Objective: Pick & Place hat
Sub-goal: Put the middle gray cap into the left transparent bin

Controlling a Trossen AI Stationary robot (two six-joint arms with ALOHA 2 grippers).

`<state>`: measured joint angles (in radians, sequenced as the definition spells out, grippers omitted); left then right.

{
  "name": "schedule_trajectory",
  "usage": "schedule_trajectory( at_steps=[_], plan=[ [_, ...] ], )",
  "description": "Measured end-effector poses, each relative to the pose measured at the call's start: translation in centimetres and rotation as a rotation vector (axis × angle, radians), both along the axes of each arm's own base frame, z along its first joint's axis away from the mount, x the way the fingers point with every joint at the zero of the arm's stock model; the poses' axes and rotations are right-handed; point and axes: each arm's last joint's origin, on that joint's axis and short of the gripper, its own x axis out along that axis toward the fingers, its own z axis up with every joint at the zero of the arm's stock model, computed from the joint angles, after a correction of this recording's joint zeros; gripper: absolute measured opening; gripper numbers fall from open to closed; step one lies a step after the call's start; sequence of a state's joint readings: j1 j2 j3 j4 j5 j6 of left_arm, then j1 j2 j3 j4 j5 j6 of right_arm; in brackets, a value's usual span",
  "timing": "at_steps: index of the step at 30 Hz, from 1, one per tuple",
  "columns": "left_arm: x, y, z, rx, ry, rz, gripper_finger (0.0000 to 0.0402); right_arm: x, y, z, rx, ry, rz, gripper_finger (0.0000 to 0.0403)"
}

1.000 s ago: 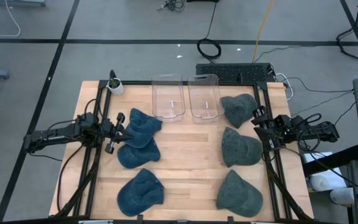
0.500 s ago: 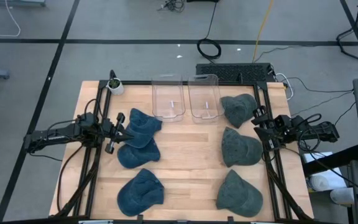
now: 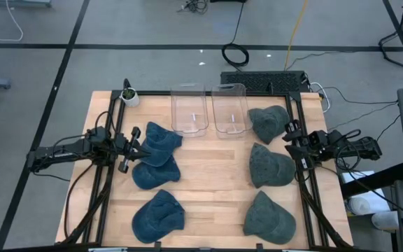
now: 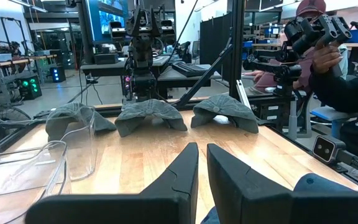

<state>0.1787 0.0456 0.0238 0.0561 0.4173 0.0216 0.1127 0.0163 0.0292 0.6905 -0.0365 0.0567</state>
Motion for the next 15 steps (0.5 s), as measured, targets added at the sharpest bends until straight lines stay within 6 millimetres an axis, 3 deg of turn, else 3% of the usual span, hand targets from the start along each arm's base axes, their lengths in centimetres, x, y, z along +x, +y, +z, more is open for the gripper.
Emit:
schedule_trajectory(
  at_steps=[15],
  plan=[
    [0.00,0.00,0.00,0.000,0.000,0.000,0.0045,0.37,0.15,-0.42,-0.092,0.043,-0.017,0.0126]
  ],
)
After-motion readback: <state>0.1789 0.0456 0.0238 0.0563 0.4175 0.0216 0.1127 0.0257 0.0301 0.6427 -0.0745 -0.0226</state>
